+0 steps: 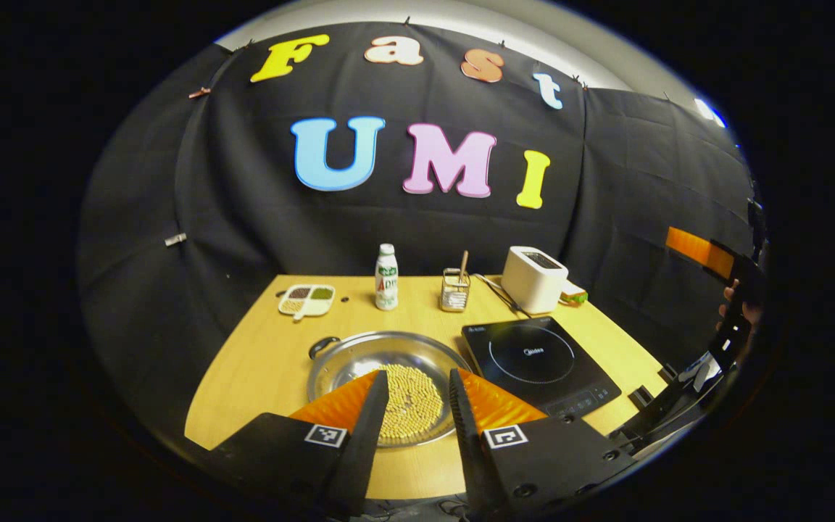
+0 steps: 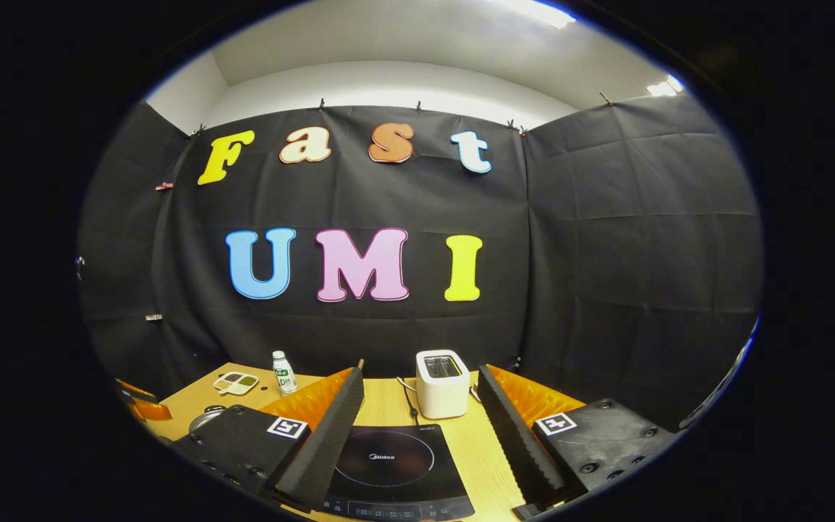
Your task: First push the handle of the pot to place it horizontally, then grasp the pot with both hands and set it on the induction cooktop.
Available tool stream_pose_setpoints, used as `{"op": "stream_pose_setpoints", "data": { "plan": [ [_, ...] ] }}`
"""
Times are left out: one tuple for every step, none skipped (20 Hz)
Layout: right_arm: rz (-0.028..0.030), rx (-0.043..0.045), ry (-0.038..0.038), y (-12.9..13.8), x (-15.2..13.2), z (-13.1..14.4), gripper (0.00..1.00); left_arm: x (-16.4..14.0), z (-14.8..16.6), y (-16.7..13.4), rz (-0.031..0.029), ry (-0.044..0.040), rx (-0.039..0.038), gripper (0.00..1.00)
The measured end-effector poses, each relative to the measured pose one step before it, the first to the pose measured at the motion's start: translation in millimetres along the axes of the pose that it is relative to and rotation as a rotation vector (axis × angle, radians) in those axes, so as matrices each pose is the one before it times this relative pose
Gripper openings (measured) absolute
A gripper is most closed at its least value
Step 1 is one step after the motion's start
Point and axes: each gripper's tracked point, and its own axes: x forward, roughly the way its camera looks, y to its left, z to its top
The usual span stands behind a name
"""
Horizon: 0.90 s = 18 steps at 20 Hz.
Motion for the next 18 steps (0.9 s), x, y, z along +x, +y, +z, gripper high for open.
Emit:
{"op": "stream_pose_setpoints", "data": {
  "plan": [
    [0.00168, -0.00077, -0.00124, -1.66, 3.16, 0.15, 0.98, 3.95, -7.79, -1.97, -0.00383, 0.02766, -0.00144, 0.52],
    [0.00213, -0.0002, -0.00493, -1.72, 3.22, 0.23, 0.98, 4.16, -8.41, -2.79, -0.0019, 0.02483, 0.00133, 0.5],
    [0.00023, -0.00163, -0.00363, -1.64, 4.9, 0.16, 0.98, 4.17, -6.12, -1.17, 0.00383, 0.02548, 0.00611, 0.43],
    [0.00159, 0.00018, 0.00453, -1.68, 4.83, -2.13, 0.98, 4.39, -7.3, -1.82, 0.00309, 0.02347, 0.00752, 0.41],
    [0.00594, 0.0053, 0.01123, -1.49, 3.23, -5.01, 0.98, 3.67, -5.22, -2.5, -0.00079, 0.02336, 0.00673, 0.34],
    [0.00887, 0.0096, 0.00916, -0.11, 3.01, -3.52, 0.98, 3.82, -6.07, -4.34, -0.00412, 0.02094, 0.00548, 0.3],
    [0.00872, 0.00847, 0.00613, -0.23, 2.23, -1.88, 0.98, 5.6, -5.99, -1.36, -0.00032, 0.02404, 0.00466, 0.24],
    [0.01025, 0.0058, 0.00702, 0.12, 2.27, -2.12, 0.98, 8.13, -7.65, -0.82, 0.00315, 0.02483, 0.00583, 0.2],
    [0.01188, 0.00205, 0.00947, 0.59, 2.39, -4.33, 0.98, 6.31, -6.55, 0.52, 0.01434, 0.02481, 0.00961, 0.15],
    [0.01318, 0.00039, 0.0112, 0.4, 1.83, -4.96, 0.98, 5.11, -8.24, 2.97, 0.02475, 0.02782, 0.0108, 0.1],
    [0.01704, 0.00159, 0.01341, 1.98, 2.33, -4.73, 0.98, 6.99, -7.83, -1.88, -0.00095, 0.03318, 0.00678, 0.05],
    [0.01877, -0.00142, 0.01315, 2.17, 1.66, -4.81, 0.98, 5.33, -8.68, -7.87, -0.01598, 0.02824, 0.00388, 0.05],
    [0.01625, -0.00002, 0.01351, 1.32, 2.09, -4.38, 0.98, 4.67, -6.45, -7.03, -0.01721, 0.02534, 0.00472, 0.05],
    [0.01324, 0.0034, 0.00794, 0.8, 3.06, -1.41, 0.98, 4.95, -6.35, -4.84, -0.01325, 0.02035, 0.01178, 0.05],
    [0.01121, 0.00503, -0.0001, 0.02, 2.53, 1.57, 0.98, 4.46, -4.87, -4.46, -0.01036, 0.01833, 0.01851, 0.05],
    [0.00725, 0.00262, -0.00445, -1.07, 3.44, 1.66, 0.98, 5.16, -7.1, -5.83, -0.01712, 0.01988, 0.0205, 0.05],
    [0.00674, -0.00017, -0.00324, -0.87, 3.21, 1.84, 0.98, 6.65, -5.19, -7.15, -0.01627, 0.02206, 0.01482, 0.05],
    [0.00683, -0.00102, 0.00091, -1.6, 2.56, -0.88, 0.98, 6.12, -7.8, -5.48, -0.01017, 0.02508, 0.00682, 0.05]
  ]
}}
